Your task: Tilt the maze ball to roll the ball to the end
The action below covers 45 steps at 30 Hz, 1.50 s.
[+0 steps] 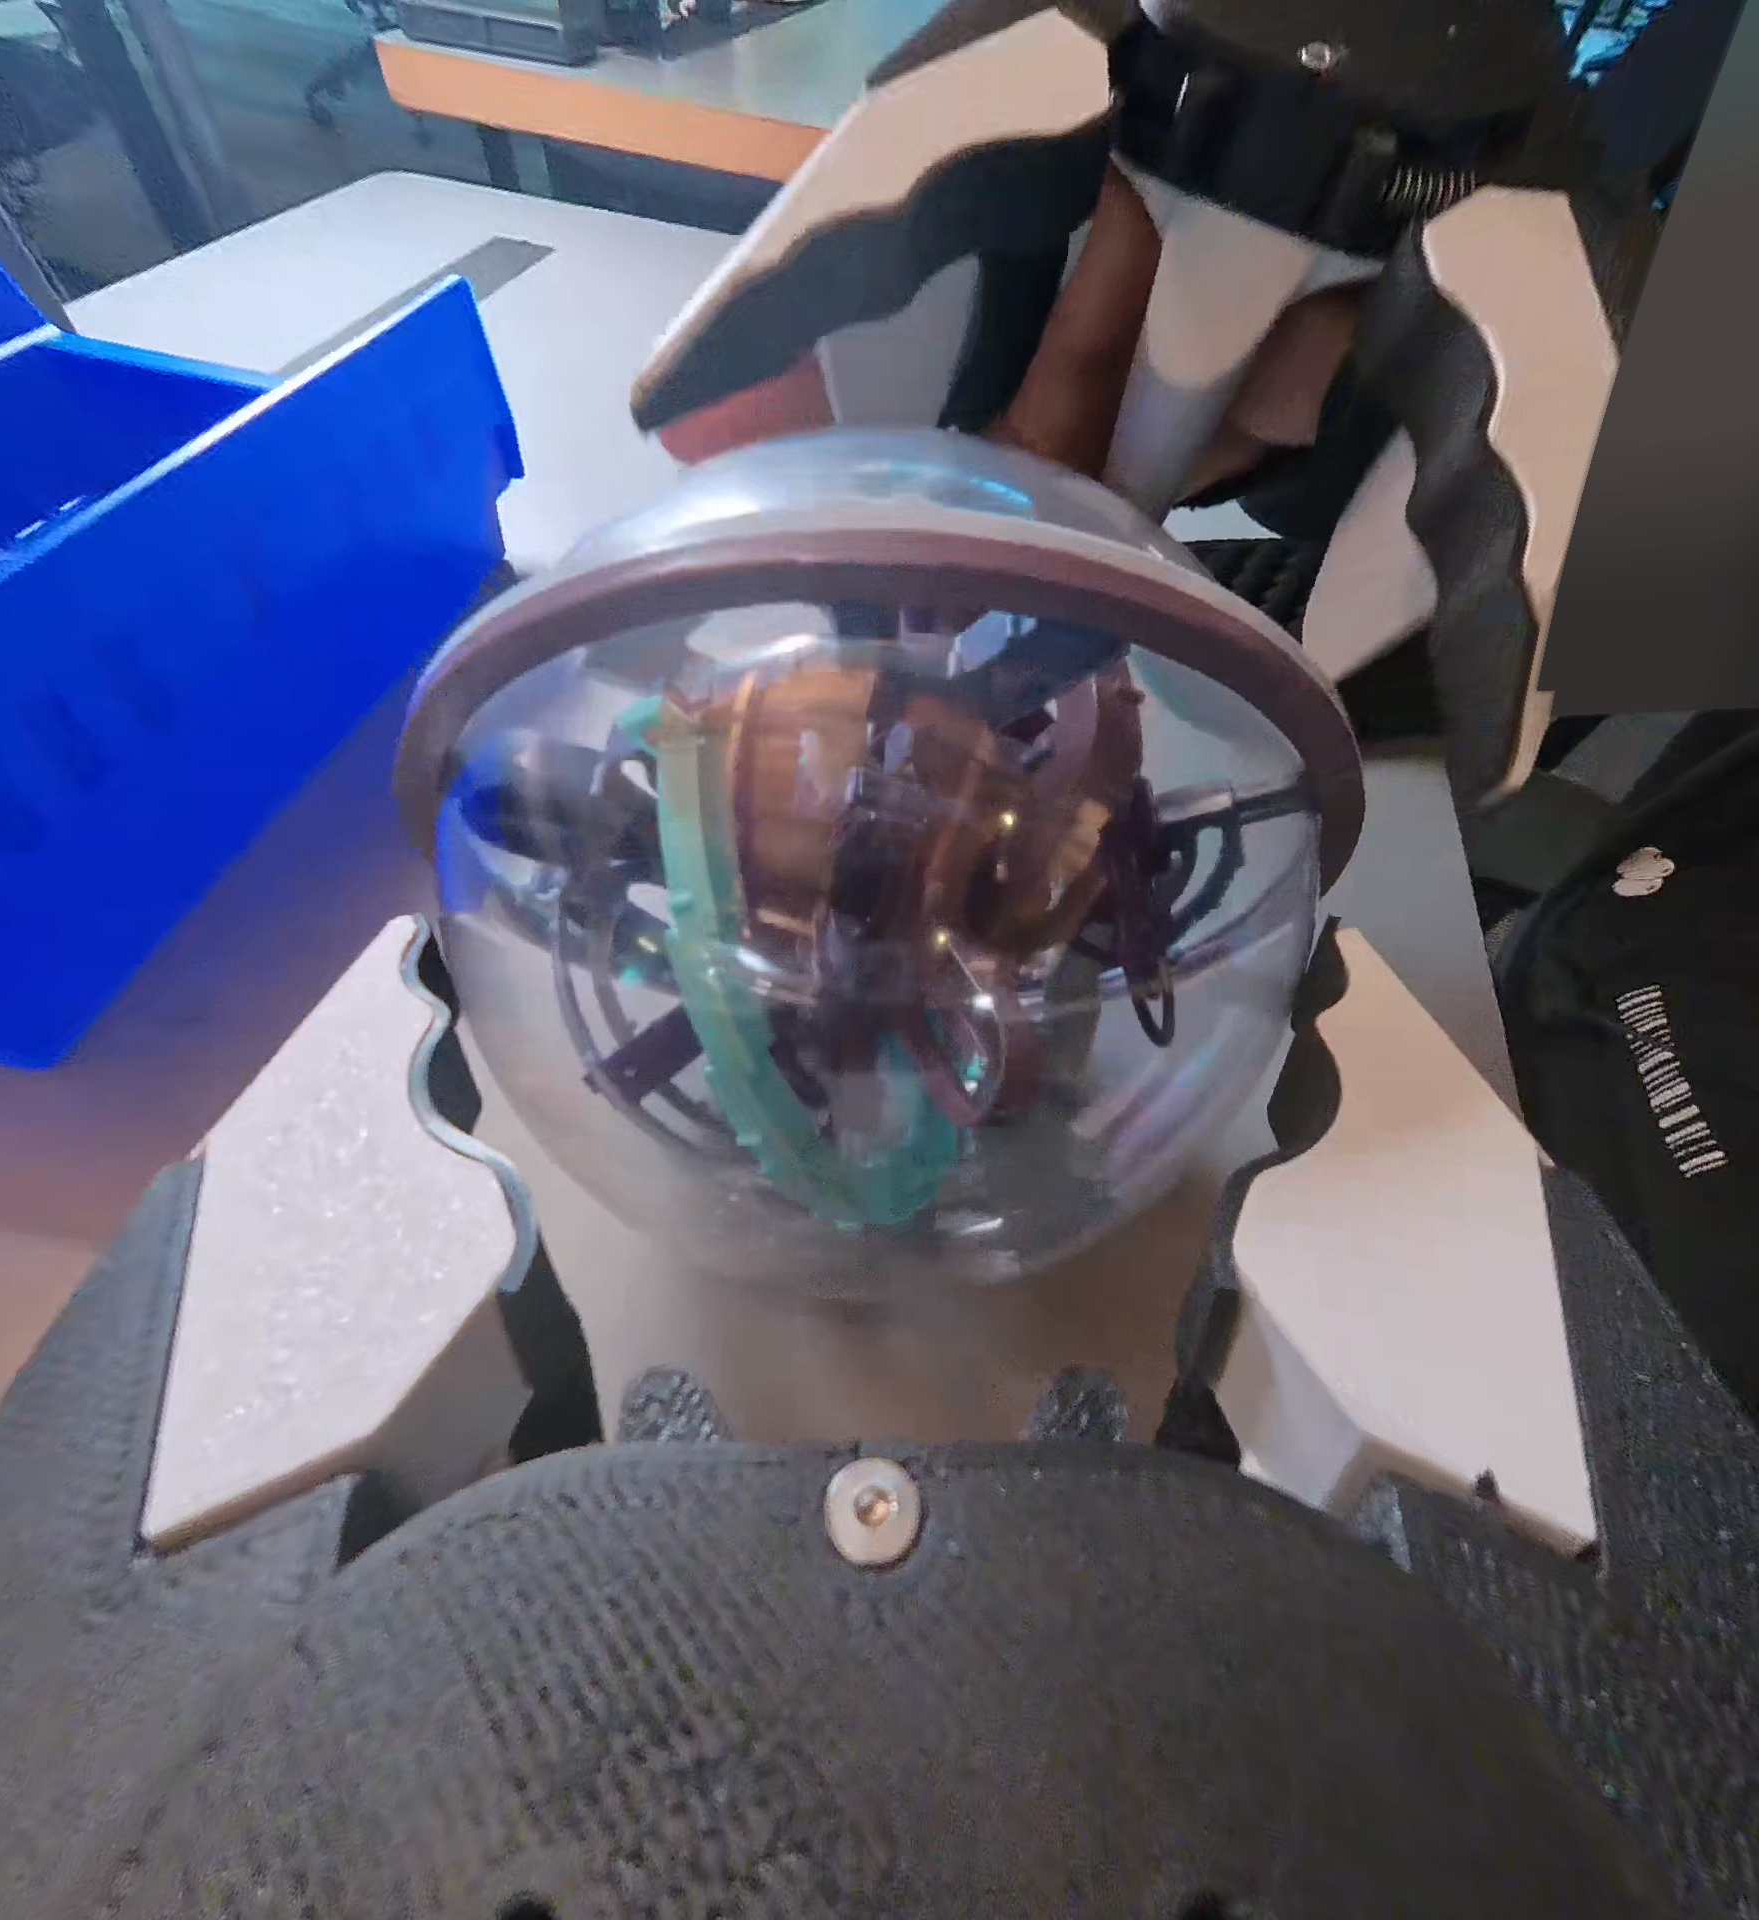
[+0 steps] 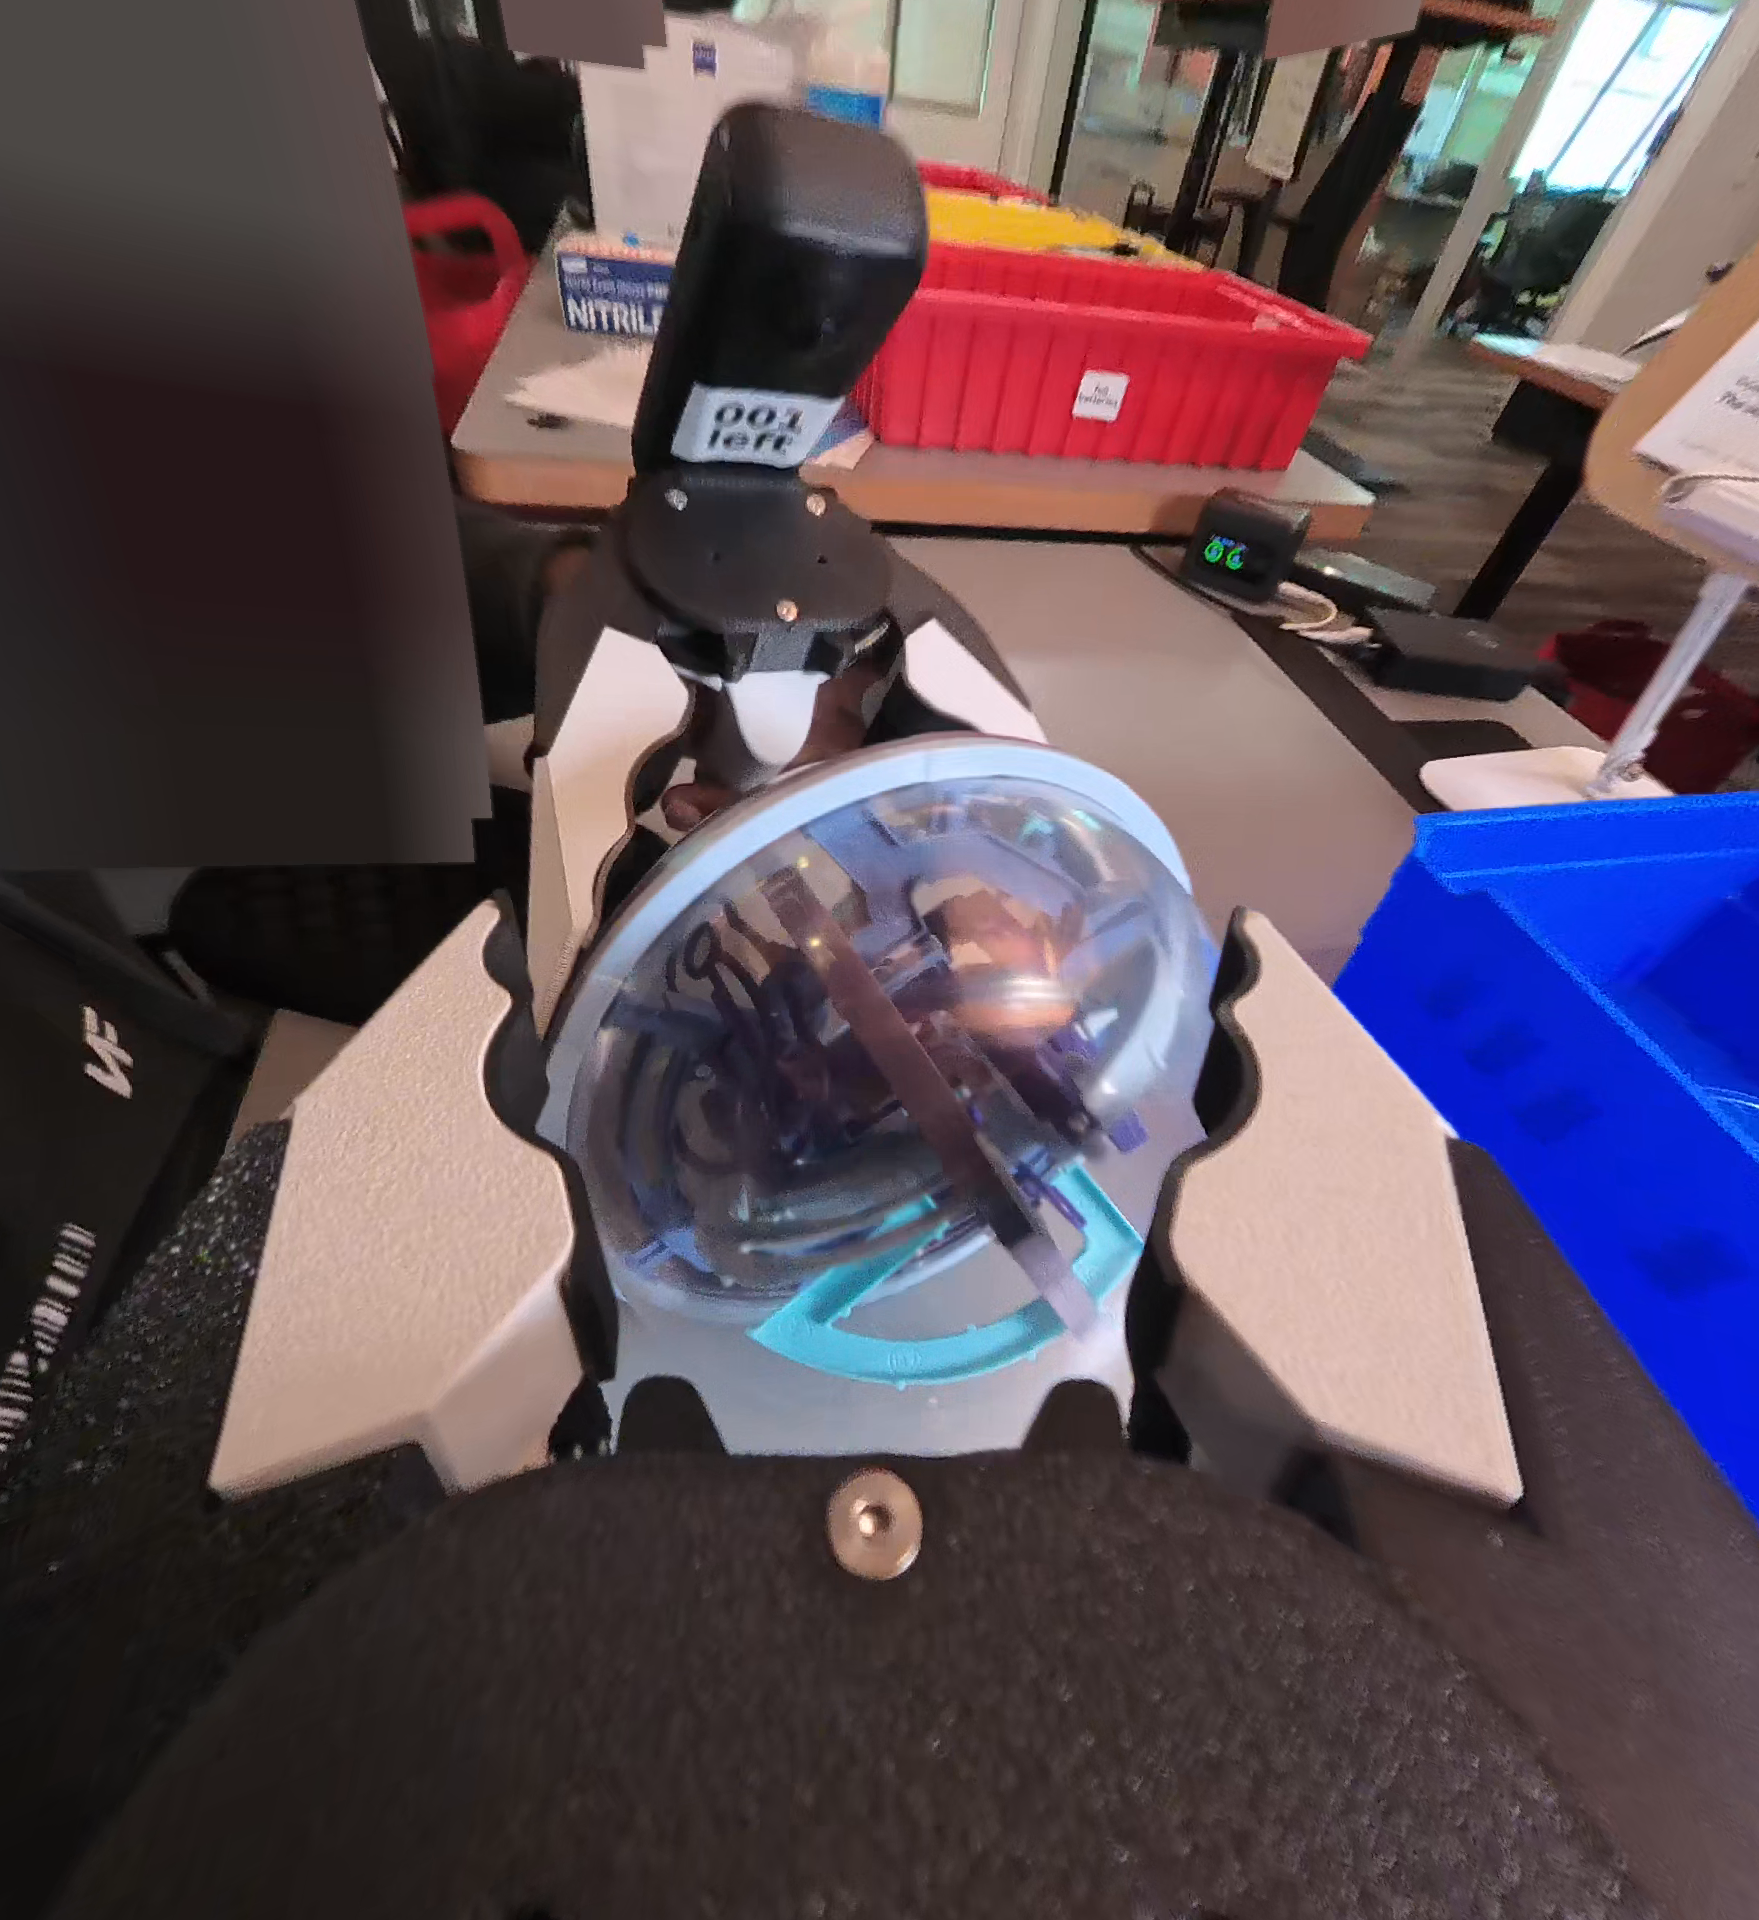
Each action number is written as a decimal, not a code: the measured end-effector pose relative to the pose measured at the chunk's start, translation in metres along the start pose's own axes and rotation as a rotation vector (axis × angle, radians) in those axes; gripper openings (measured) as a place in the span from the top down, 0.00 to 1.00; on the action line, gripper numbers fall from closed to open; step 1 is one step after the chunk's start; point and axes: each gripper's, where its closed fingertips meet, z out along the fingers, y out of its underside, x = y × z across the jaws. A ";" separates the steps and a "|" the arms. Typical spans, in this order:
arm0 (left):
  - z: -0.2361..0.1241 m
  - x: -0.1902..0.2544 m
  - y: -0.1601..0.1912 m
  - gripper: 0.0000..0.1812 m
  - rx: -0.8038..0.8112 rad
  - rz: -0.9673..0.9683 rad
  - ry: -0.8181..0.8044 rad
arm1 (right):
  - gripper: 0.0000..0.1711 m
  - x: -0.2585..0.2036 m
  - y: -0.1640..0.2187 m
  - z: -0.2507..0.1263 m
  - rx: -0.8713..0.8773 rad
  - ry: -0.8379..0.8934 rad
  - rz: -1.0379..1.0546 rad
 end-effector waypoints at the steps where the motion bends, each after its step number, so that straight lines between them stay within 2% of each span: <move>1: 0.002 -0.002 0.003 0.15 -0.006 -0.005 0.001 | 0.25 0.004 0.000 -0.006 0.018 0.004 0.001; 6: 0.006 0.000 0.014 0.17 -0.011 0.023 0.043 | 0.22 0.023 0.036 -0.031 -0.005 0.019 0.031; 10: 0.009 -0.002 0.010 0.18 0.022 0.018 0.084 | 0.21 0.021 0.055 -0.028 0.012 -0.032 0.127; 18: 0.009 -0.010 0.015 0.18 0.083 -0.109 0.236 | 0.24 0.022 0.053 -0.023 0.070 -0.024 0.127; 25: 0.011 -0.009 0.012 0.19 0.150 -0.132 0.296 | 0.25 0.021 0.056 -0.029 0.108 -0.007 0.137; 30: 0.015 -0.001 0.021 0.19 0.124 -0.128 0.350 | 0.26 0.018 0.047 -0.032 0.163 -0.016 0.128; 36: 0.016 -0.005 0.016 0.20 0.152 -0.138 0.341 | 0.26 0.022 0.051 -0.035 0.164 -0.022 0.141; 45: 0.001 -0.011 -0.015 0.22 0.287 -0.036 0.234 | 0.26 0.021 0.074 -0.031 0.062 -0.011 0.050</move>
